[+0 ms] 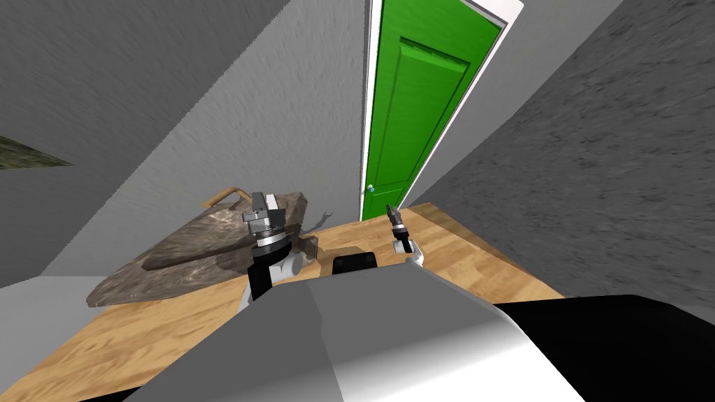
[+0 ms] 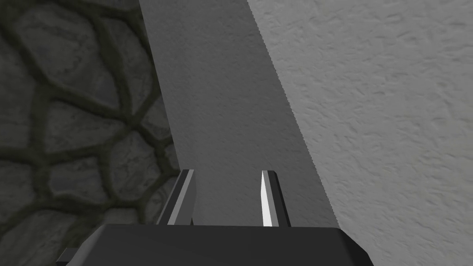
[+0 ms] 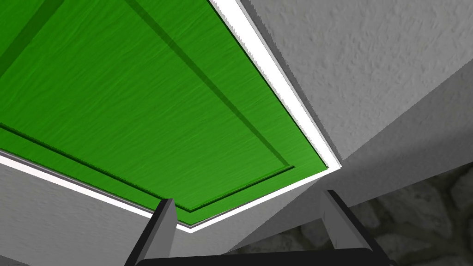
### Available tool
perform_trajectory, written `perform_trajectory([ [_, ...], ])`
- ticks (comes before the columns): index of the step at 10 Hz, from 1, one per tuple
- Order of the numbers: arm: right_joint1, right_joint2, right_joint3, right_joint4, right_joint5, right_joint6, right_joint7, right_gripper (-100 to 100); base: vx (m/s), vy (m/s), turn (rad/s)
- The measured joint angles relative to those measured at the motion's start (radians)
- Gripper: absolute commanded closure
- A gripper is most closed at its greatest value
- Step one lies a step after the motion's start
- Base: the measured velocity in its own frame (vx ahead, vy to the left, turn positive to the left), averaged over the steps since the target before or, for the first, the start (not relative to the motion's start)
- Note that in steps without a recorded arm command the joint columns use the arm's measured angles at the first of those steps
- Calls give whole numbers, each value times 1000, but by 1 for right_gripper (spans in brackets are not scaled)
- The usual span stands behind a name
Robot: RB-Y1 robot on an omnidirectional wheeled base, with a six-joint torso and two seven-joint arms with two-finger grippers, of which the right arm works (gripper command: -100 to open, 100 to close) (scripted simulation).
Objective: Pull the door open
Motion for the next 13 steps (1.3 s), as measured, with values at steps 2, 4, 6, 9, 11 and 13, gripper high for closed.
perform_trajectory([
  [2,-26,-7,-9,65,17,-13,42,-100,104,-17,22],
  [4,-32,-9,-12,98,37,-17,80,-100,96,-18,21],
  [6,-50,-11,-19,157,54,-33,123,-100,91,-34,23],
  [9,-79,-17,-29,232,80,-45,180,-100,107,-17,20],
  [11,-93,-20,-34,272,97,-49,216,-100,94,-18,22],
  [13,-106,-23,-40,321,113,-62,254,-100,88,-11,17],
])
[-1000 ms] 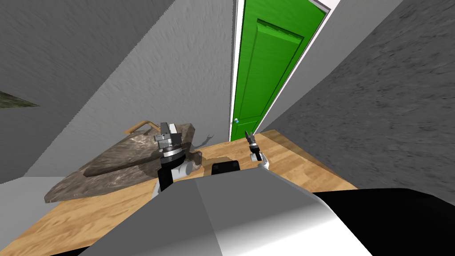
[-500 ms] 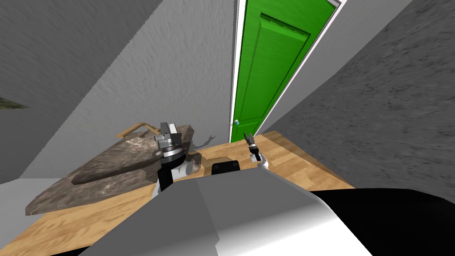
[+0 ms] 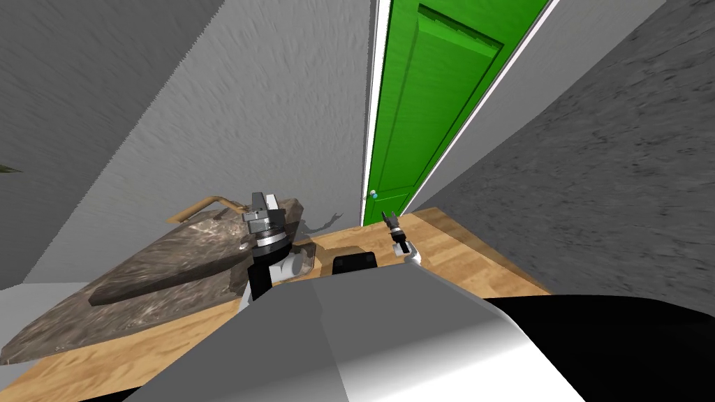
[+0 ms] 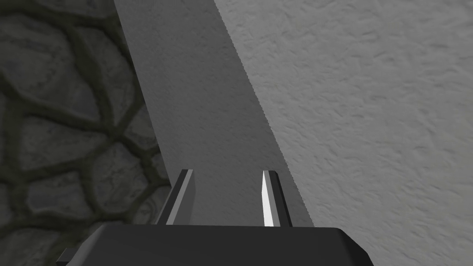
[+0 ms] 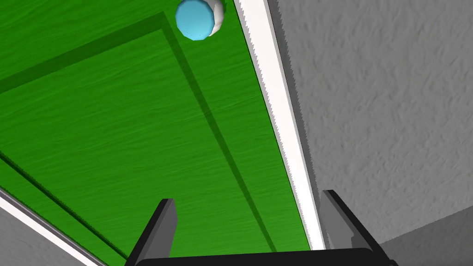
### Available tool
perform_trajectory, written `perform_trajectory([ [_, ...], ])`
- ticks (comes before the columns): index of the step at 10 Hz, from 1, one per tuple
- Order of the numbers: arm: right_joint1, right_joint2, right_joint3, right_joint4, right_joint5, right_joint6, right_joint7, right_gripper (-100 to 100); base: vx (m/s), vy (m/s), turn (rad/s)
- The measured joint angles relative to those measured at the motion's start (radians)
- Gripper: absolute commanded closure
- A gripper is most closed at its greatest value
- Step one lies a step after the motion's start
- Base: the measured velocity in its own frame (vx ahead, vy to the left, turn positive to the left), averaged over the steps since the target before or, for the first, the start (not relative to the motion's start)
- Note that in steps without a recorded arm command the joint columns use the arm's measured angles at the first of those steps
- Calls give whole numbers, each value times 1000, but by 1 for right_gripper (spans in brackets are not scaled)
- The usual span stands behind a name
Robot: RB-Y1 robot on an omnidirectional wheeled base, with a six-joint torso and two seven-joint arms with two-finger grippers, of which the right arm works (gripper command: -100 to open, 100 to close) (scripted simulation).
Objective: Pull the door open
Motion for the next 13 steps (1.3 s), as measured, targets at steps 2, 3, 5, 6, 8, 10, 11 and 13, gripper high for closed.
perform_trajectory([
  [2,-22,-5,-8,56,14,-14,34,-100,102,-34,23],
  [3,-27,-6,-10,75,22,-17,51,-100,102,-27,16],
  [5,-46,-10,-16,126,40,-25,89,-100,124,-31,22],
  [6,-51,-10,-18,143,49,-25,109,-100,132,-24,21],
  [8,-63,-9,-23,184,63,-36,144,-100,105,-11,13],
  [10,-77,-14,-29,225,73,-45,168,-100,102,-12,16],
  [11,-86,-16,-32,250,81,-52,185,-100,135,-35,16],
  [13,-97,-17,-37,285,96,-57,216,-100,129,-30,20],
])
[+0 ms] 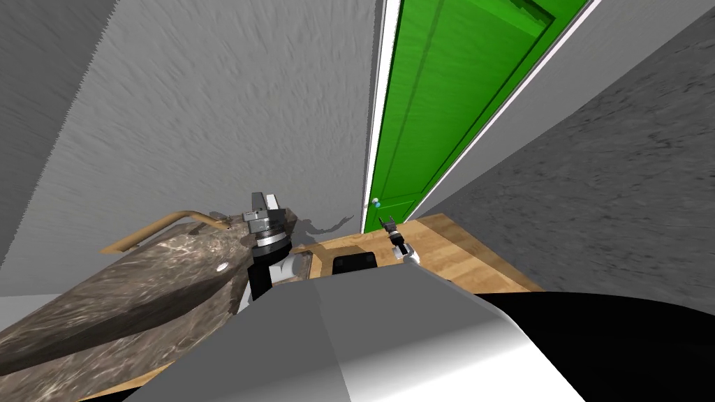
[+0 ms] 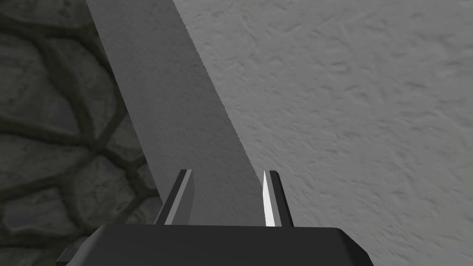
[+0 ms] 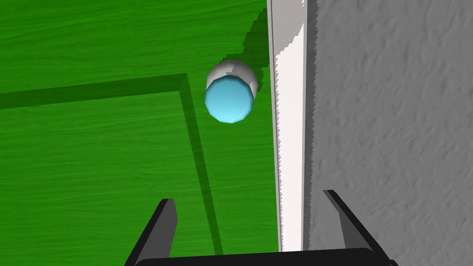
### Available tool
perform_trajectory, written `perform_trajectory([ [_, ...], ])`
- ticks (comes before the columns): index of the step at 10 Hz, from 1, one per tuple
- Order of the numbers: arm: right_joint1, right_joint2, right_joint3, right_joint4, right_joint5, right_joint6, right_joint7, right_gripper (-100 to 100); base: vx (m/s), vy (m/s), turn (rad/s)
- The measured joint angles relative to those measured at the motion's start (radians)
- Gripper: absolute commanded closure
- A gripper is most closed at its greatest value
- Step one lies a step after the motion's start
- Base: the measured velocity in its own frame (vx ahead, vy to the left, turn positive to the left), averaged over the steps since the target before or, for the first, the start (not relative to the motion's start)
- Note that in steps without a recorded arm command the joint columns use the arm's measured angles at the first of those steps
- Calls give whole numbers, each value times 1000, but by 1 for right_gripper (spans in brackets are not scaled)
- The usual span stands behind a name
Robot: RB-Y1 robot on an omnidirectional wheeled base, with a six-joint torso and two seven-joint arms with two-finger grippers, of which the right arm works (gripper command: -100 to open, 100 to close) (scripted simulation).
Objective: Pull the door open
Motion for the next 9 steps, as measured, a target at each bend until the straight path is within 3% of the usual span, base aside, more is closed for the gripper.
perform_trajectory([
  [3,-23,-5,-8,65,20,-14,46,-100,115,-19,14],
  [4,-25,-5,-9,68,21,-15,50,-100,143,7,167],
  [7,-9,-32,-30,82,3,-32,38,-100,191,68,138],
  [9,-16,-63,-55,141,-18,-69,37,-100,205,56,166],
])
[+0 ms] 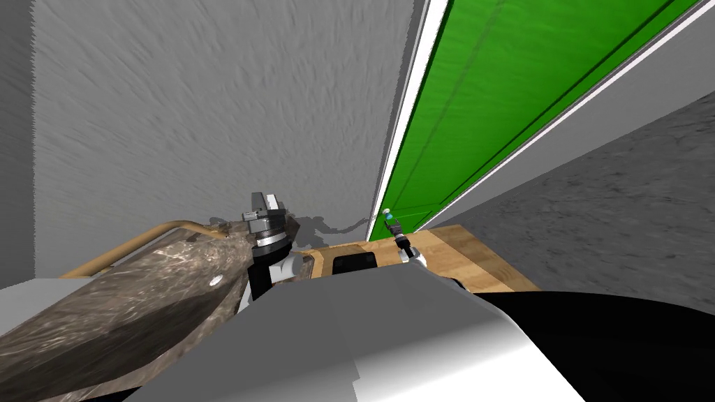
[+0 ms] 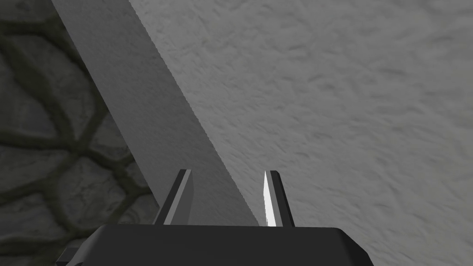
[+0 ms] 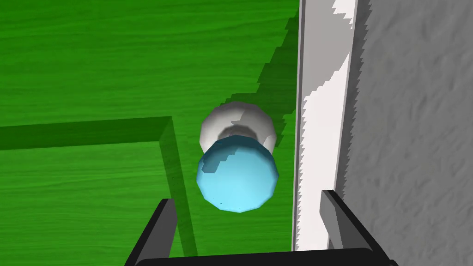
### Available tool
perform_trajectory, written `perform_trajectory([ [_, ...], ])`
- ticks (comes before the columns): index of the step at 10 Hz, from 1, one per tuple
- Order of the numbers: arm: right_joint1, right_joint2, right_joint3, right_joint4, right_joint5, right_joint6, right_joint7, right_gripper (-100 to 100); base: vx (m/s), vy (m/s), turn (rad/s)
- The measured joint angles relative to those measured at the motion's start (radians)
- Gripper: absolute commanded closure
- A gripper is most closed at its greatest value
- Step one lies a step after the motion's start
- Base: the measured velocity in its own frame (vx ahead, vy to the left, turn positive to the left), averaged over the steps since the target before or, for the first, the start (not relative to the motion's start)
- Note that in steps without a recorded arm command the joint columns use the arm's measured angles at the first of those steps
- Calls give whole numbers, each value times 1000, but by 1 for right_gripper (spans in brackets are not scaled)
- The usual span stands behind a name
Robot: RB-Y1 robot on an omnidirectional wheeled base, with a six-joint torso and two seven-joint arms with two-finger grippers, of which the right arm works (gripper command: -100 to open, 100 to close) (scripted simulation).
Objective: Pull the door open
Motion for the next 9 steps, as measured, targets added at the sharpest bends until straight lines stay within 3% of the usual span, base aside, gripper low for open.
perform_trajectory([
  [1,9,-12,-10,9,-9,-16,-2,-100,200,60,100],
  [2,36,-19,-13,-30,-12,-5,-17,-100,167,22,66],
  [3,32,-24,-20,-15,-18,-9,-18,-100,71,3,14],
  [4,31,-25,-21,-11,-18,-11,-17,100,-5,-4,-24],
  [9,32,-27,-21,-14,-18,-6,-18,100,-13,-4,2],
])
